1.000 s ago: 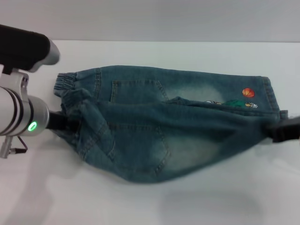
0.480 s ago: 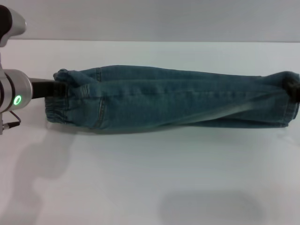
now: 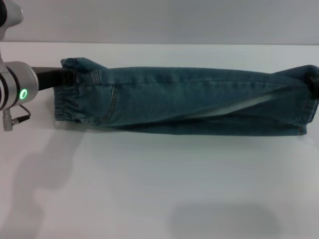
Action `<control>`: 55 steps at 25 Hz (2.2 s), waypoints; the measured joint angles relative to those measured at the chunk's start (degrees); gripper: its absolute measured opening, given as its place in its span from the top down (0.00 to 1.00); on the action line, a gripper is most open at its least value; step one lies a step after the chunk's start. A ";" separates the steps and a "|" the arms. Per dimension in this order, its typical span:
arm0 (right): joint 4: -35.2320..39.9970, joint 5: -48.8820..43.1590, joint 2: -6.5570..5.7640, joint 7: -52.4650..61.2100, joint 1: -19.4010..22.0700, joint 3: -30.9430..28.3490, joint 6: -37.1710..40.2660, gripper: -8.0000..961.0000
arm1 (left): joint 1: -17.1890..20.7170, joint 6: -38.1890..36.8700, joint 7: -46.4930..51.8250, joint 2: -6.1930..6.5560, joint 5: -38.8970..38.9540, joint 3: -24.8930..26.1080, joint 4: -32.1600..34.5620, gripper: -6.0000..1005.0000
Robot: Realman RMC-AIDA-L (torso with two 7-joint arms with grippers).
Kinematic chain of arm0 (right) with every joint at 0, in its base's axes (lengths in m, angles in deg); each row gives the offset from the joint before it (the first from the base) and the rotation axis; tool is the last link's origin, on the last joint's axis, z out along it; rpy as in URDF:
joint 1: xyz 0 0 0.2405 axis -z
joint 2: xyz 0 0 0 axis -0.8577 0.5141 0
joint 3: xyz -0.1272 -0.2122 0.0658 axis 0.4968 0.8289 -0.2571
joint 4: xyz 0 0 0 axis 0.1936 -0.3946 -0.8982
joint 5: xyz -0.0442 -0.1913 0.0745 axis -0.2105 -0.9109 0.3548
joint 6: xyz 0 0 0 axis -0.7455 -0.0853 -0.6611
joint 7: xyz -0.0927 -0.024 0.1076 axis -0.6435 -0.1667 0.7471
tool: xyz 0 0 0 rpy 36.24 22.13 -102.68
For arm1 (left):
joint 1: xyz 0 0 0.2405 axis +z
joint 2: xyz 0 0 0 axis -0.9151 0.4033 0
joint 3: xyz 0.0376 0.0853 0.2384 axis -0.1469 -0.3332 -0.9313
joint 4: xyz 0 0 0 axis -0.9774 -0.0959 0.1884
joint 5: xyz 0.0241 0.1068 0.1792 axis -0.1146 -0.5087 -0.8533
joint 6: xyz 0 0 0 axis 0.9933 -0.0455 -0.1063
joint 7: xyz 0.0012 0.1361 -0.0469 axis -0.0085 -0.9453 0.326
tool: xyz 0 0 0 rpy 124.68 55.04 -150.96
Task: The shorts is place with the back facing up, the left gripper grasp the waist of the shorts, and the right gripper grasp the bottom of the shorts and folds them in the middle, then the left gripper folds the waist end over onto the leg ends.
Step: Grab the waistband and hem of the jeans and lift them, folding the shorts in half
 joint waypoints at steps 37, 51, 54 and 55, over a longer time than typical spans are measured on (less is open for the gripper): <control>-21.07 3.39 -0.55 -7.25 -6.24 1.43 22.23 0.77 | -10.98 -23.55 -3.51 0.00 2.96 -0.18 24.88 0.70; -21.19 3.75 -0.41 -8.09 -5.42 7.92 27.95 0.35 | -10.36 -24.04 -5.23 0.15 2.34 -0.20 23.25 0.29; -21.28 3.75 -0.41 -8.11 -5.34 8.93 28.09 0.35 | -9.49 -22.27 -5.72 0.19 2.25 -0.15 21.62 0.18; -21.31 3.75 -0.41 -8.12 -5.28 9.22 28.11 0.35 | -8.72 -21.41 -6.30 0.17 2.21 0.05 20.35 0.14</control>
